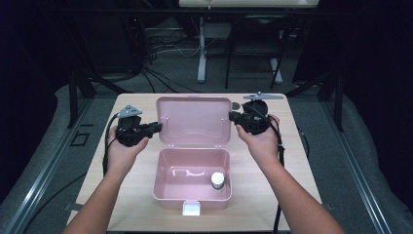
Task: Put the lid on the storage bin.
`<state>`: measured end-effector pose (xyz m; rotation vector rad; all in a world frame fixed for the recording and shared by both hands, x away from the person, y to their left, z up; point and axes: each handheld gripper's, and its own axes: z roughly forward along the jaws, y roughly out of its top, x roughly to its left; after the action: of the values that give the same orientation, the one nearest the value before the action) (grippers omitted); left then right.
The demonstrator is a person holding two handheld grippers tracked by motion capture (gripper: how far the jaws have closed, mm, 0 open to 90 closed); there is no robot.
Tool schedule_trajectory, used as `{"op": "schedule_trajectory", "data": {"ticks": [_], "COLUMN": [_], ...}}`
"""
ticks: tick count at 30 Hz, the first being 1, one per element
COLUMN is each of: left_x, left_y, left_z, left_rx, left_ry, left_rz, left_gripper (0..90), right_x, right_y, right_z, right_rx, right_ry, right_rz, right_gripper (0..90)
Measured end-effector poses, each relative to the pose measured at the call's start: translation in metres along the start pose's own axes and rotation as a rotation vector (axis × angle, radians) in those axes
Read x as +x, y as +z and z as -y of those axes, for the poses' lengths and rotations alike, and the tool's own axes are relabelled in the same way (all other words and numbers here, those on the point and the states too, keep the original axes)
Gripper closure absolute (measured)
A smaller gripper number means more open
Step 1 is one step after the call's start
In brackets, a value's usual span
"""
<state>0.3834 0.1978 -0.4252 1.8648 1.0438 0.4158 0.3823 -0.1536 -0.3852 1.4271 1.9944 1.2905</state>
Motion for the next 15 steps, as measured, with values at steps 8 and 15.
{"op": "schedule_trajectory", "data": {"ticks": [8,15], "left_x": [0.0011,0.0003], "left_y": [0.0007,0.0018], "left_z": [0.0037,0.0078], "left_rx": [-0.016,-0.023], "left_ry": [0.010,0.021], "left_rz": [0.000,-0.005], "left_gripper": [82.9,83.0], "right_x": [0.0033,0.0038], "right_y": [0.0002,-0.0012], "right_z": [0.0045,0.0098], "right_rx": [-0.025,-0.032], "right_ry": [-0.022,-0.034], "right_rz": [0.013,0.012], "right_gripper": [87.0,87.0]}}
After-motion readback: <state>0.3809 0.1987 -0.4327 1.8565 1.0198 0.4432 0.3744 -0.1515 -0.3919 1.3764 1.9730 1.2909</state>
